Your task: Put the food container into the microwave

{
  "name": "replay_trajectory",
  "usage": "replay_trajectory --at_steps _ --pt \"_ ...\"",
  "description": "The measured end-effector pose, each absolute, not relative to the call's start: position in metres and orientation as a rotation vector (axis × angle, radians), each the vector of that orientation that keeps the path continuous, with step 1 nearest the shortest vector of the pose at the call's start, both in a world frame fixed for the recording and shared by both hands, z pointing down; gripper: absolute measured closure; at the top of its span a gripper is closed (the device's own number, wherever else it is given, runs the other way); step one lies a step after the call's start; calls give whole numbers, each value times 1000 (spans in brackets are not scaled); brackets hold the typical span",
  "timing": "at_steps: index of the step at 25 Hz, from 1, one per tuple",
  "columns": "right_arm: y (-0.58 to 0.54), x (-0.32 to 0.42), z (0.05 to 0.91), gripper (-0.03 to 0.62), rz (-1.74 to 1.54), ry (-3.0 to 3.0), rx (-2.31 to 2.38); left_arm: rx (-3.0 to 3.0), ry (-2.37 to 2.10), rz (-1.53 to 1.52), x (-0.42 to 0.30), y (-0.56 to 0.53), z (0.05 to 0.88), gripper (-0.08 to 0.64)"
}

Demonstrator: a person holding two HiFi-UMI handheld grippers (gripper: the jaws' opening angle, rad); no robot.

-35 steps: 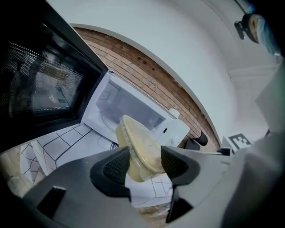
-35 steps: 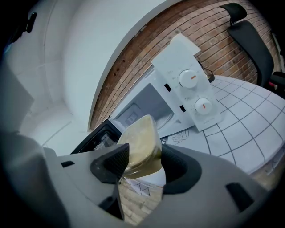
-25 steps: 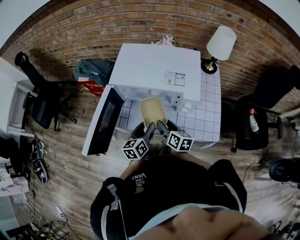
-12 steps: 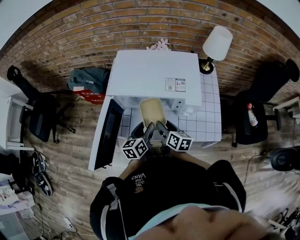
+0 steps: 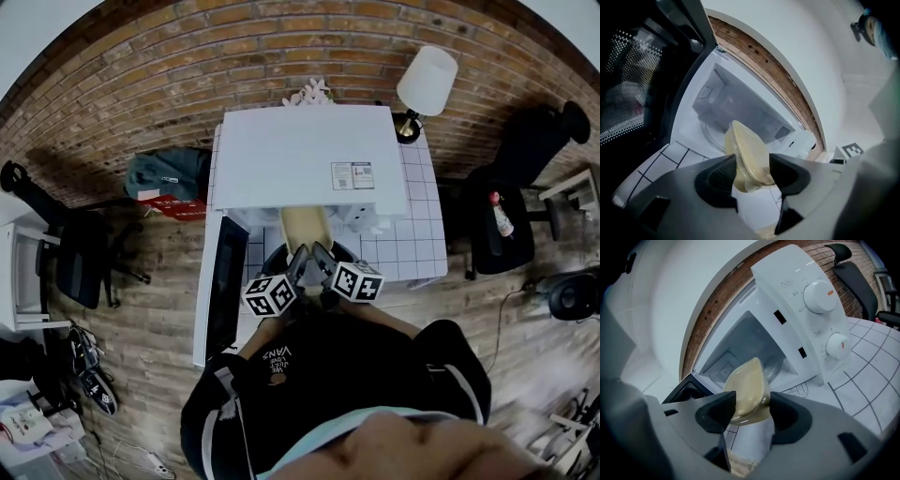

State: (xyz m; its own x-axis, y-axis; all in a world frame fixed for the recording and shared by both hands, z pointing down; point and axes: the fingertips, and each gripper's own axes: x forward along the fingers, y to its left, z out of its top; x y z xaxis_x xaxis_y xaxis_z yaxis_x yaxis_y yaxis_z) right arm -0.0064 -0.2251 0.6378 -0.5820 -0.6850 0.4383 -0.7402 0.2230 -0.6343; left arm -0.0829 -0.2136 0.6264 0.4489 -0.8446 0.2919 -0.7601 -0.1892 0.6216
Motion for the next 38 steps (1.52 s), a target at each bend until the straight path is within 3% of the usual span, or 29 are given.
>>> replay_trajectory --at_steps 38 --pt "-297 -24 659 374 1339 -2344 1470 1990 -1284 -91 -98 -288 651 333"
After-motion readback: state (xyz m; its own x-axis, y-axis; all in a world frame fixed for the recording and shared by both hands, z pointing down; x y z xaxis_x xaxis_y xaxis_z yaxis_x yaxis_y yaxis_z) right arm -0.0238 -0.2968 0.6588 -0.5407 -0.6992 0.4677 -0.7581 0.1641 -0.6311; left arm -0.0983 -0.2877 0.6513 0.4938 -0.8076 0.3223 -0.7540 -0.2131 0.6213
